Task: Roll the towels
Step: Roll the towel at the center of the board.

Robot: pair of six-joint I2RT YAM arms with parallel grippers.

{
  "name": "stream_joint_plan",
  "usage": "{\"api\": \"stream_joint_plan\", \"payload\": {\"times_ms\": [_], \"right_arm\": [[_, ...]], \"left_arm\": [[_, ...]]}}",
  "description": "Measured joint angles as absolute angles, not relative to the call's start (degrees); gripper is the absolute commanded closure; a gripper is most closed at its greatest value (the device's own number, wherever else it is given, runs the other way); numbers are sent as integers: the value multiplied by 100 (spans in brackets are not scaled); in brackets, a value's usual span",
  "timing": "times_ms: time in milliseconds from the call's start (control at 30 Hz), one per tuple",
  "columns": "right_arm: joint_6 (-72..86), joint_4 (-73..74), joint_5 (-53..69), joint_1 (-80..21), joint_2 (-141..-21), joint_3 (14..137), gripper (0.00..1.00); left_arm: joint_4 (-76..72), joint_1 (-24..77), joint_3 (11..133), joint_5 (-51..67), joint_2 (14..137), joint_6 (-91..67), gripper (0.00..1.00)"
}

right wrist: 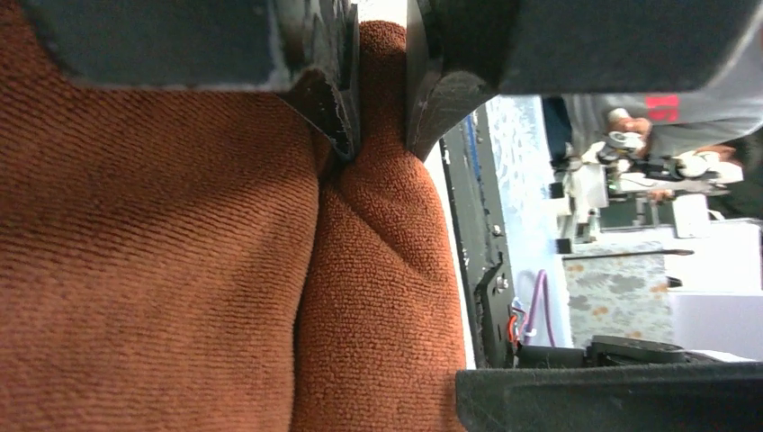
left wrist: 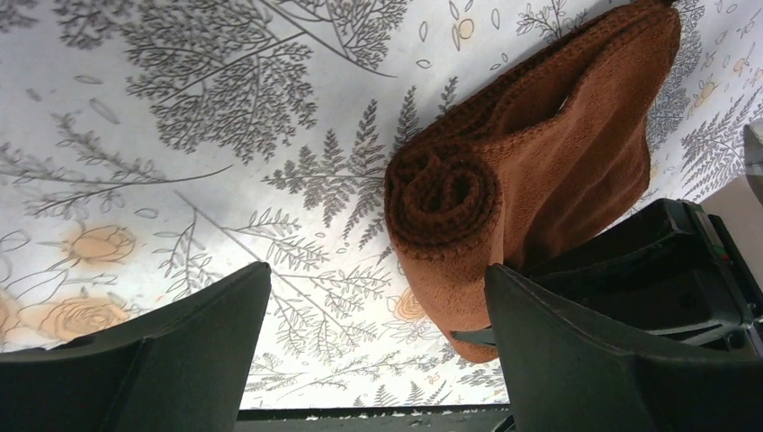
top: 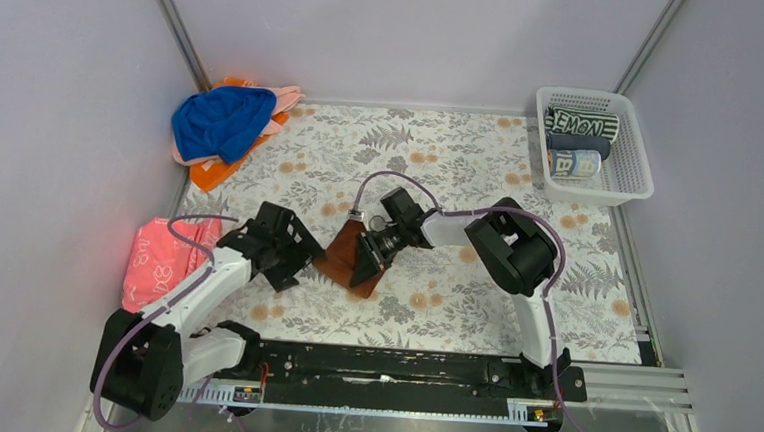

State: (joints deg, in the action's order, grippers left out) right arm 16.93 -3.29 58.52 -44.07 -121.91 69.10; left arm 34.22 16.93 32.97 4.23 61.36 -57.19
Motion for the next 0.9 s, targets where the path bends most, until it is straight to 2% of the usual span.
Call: {"api": "stream_joint_plan", "payload": {"times_ms": [233,467,700,900], "right_arm": [[2064,-392,6195,-4222,-12366,6932,79],[1953,-16,5719,-4230,-12121,6958,60],[1313,545,4060,-4466,-11102,6718,48],[513,698,2134,-5280,-9959,6438,37]], "left_arm": [[2969,1693,3299,545,6768,-5721,23],[2502,1693,3365,676,7424,-5782,29],[2303,1693,3494,760,7688,-5778,31],[2265,1693,3498,801,7721,-5778,32]]}}
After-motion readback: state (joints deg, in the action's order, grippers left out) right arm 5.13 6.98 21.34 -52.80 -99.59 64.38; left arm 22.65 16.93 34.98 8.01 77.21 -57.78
